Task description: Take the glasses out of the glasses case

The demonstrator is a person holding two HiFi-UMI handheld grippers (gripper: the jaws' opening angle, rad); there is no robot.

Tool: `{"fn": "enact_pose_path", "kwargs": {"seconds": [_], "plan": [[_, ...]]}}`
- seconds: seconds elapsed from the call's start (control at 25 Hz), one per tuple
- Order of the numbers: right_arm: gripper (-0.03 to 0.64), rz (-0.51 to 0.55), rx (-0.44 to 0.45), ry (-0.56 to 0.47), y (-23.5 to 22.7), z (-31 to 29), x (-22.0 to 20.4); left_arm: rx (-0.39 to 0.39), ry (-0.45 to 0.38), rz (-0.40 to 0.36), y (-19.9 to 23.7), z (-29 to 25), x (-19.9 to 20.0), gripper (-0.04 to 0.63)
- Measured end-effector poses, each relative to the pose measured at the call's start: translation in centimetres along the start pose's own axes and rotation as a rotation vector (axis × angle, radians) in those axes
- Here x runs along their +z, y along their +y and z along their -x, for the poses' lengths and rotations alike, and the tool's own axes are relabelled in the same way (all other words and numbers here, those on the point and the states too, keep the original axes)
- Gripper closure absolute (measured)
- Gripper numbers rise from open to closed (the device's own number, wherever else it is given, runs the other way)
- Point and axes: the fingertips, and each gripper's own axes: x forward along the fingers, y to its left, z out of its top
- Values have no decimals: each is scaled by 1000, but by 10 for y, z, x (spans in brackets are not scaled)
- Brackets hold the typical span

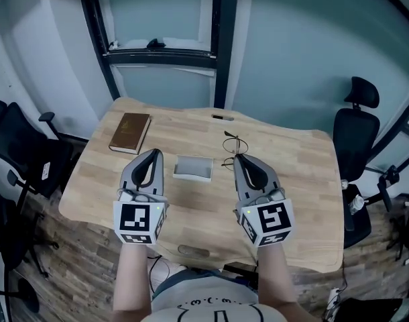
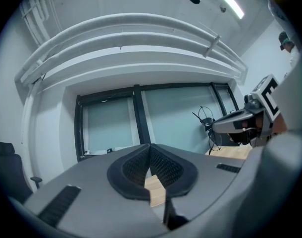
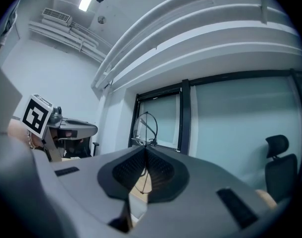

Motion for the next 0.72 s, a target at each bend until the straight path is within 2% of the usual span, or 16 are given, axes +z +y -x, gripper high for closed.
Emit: {"fn": "enact_pose_path", "kwargs": {"seconds": [0.44,0.72], "plan": [[601,34,-39,-19,20,2,17,-28,-49,5,15,8,12,579],[601,49,-58,-35,23,6,27,-7,-69,11,24,16,17,580]]}}
